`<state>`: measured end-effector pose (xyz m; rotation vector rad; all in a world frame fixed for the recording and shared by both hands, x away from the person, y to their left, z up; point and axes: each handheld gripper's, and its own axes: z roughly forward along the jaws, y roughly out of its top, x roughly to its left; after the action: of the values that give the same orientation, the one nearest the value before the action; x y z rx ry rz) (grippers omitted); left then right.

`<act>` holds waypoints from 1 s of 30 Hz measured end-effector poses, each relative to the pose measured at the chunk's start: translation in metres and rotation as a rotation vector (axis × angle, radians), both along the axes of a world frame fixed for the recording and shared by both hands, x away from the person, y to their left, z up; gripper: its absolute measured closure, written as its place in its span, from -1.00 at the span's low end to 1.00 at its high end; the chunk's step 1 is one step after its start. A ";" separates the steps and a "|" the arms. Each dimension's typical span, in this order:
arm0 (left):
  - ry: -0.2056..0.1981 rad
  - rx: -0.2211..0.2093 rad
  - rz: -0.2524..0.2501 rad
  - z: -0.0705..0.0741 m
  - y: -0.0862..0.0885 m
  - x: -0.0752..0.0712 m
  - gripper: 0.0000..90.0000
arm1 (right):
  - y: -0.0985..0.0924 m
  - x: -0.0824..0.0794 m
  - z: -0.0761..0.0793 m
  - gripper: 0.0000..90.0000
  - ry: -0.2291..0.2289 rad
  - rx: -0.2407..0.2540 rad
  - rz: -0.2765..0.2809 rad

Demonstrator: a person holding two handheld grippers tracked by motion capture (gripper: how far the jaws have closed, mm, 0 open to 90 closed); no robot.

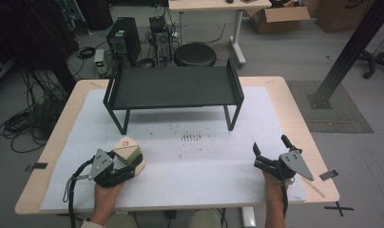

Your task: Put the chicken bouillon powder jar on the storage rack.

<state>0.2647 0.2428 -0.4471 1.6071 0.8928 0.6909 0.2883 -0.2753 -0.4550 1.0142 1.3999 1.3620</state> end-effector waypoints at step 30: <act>-0.044 -0.084 -0.001 0.028 0.005 0.006 -0.34 | 0.000 0.000 0.000 -1.00 0.002 -0.001 0.000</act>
<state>0.2710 0.2474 -0.4193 1.5126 0.8774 0.6772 0.2886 -0.2752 -0.4549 1.0149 1.4023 1.3606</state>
